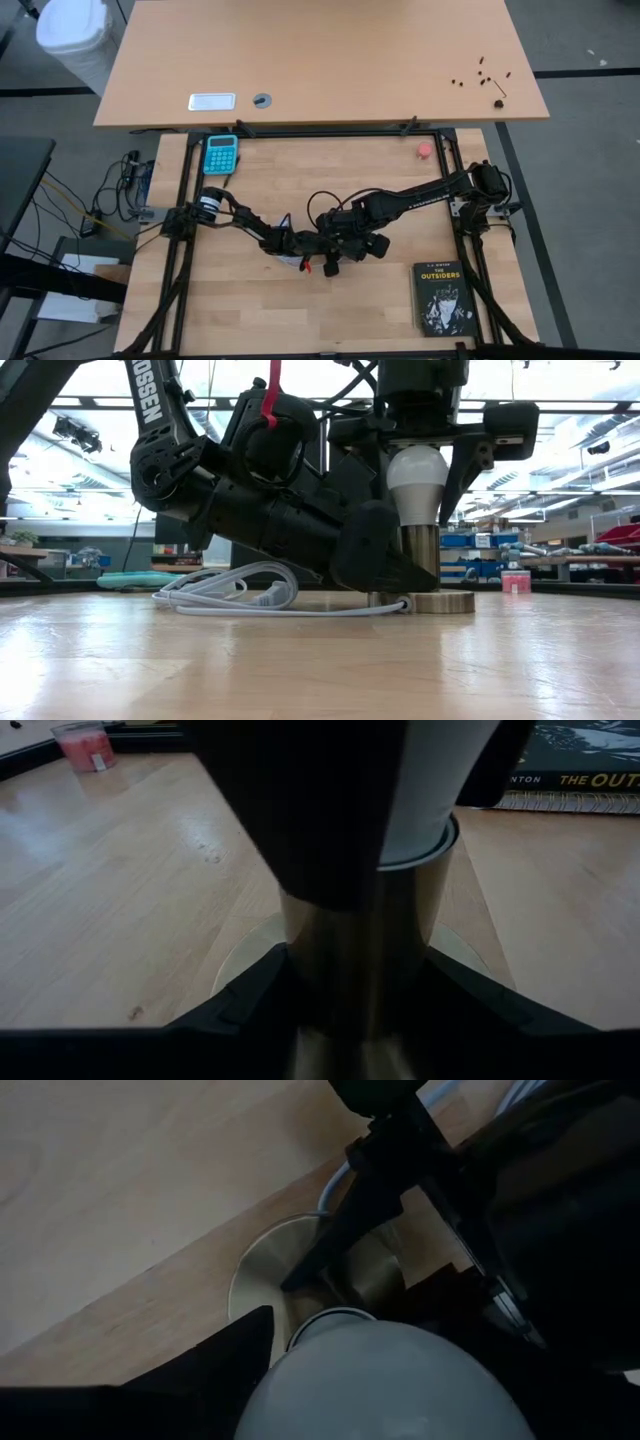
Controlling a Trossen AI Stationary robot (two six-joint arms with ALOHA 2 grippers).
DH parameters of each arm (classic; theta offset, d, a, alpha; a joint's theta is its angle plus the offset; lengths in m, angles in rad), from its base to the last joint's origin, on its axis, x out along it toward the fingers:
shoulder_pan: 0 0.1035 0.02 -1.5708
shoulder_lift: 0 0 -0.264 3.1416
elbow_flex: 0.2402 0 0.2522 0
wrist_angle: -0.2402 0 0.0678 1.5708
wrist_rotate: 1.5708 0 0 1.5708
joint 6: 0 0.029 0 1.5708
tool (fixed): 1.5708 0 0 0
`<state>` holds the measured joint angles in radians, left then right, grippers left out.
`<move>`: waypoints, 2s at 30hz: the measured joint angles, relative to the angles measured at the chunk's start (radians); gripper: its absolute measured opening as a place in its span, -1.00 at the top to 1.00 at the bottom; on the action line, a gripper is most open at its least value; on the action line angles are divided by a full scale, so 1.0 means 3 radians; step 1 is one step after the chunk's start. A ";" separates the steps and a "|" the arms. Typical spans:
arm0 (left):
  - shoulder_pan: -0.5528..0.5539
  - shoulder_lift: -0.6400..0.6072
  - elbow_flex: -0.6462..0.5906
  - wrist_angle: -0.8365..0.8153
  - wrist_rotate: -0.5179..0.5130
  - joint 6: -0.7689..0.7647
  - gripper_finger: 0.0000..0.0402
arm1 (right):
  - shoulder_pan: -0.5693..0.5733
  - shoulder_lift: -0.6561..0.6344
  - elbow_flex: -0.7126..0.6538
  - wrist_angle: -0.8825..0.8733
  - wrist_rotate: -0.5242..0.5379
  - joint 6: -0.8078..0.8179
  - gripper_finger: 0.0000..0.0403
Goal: Screw lightbulb
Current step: Insert the lightbulb into the lamp
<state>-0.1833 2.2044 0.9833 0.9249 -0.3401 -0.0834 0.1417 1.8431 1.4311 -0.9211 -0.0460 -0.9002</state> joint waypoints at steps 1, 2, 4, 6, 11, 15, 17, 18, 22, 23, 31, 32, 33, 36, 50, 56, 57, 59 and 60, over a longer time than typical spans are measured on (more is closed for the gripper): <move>0.0000 0.0000 0.0000 0.0000 0.0000 0.0000 0.00 | 0.0000 0.0000 0.0000 0.0001 0.0002 0.0008 -0.38; 0.0000 0.0000 0.0000 0.0000 0.0000 0.0000 0.00 | -0.0001 0.0000 0.0000 0.0004 0.0003 0.0012 -0.33; 0.0000 0.0000 0.0000 0.0000 -0.0001 0.0000 0.00 | -0.0001 0.0000 0.0000 0.0001 0.0002 0.0013 -0.23; 0.0000 0.0000 0.0000 0.0001 -0.0004 0.0000 0.00 | 0.0000 0.0000 -0.0001 -0.0001 0.0001 0.0011 -0.22; 0.0000 0.0000 0.0000 0.0001 -0.0005 0.0000 0.00 | 0.0000 0.0000 -0.0001 -0.0001 0.0002 0.0022 -0.22; 0.0000 0.0000 0.0000 0.0001 -0.0005 0.0000 0.00 | 0.0000 0.0000 -0.0001 -0.0001 0.0023 0.0034 -0.28; 0.0000 0.0000 0.0000 0.0003 -0.0004 0.0000 0.00 | 0.0000 0.0000 -0.0001 -0.0001 0.0026 0.0064 -0.27; 0.0000 0.0000 0.0000 0.0003 -0.0004 0.0000 0.00 | 0.0000 0.0000 -0.0001 -0.0001 0.0028 0.0096 -0.25; 0.0000 0.0000 0.0000 0.0003 0.0000 0.0000 0.00 | 0.0000 0.0000 -0.0001 -0.0003 0.0044 0.0291 -0.22; 0.0000 0.0000 0.0000 0.0003 0.0000 0.0000 0.00 | 0.0000 0.0000 -0.0001 -0.0002 0.0048 0.0349 -0.23; 0.0000 0.0000 0.0000 0.0009 0.0003 -0.0019 0.00 | 0.0003 0.0000 -0.0001 0.0004 0.0104 0.0926 -0.27; 0.0000 0.0000 0.0000 0.0010 0.0004 -0.0020 0.00 | 0.0003 0.0000 -0.0001 0.0004 0.0110 0.1003 -0.27; 0.0000 0.0000 0.0000 0.0011 0.0004 -0.0020 0.00 | 0.0003 0.0000 -0.0001 0.0004 0.0113 0.1072 -0.27; 0.0000 0.0000 0.0000 0.0013 0.0014 -0.0022 0.00 | 0.0003 0.0000 -0.0001 0.0005 0.0117 0.1306 -0.28; -0.0001 0.0000 0.0000 0.0011 0.0015 -0.0020 0.00 | 0.0003 0.0000 -0.0001 0.0006 0.0113 0.2682 -0.32; -0.0003 0.0000 0.0000 0.0010 0.0014 -0.0022 0.00 | 0.0003 0.0000 -0.0001 0.0004 0.0112 0.3281 -0.32; -0.0004 0.0000 0.0000 0.0010 0.0014 -0.0023 0.00 | 0.0003 0.0000 -0.0001 0.0004 0.0112 0.3386 -0.32; -0.0004 0.0000 0.0000 0.0009 0.0013 -0.0033 0.00 | 0.0003 0.0000 -0.0001 0.0004 0.0112 0.3580 -0.32; -0.0004 0.0000 0.0000 0.0008 0.0012 -0.0057 0.00 | 0.0003 0.0000 -0.0001 0.0003 0.0112 0.3663 -0.33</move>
<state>-0.1844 2.2044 0.9833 0.9274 -0.3365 -0.1005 0.1425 1.8431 1.4307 -0.9202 -0.0124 0.1986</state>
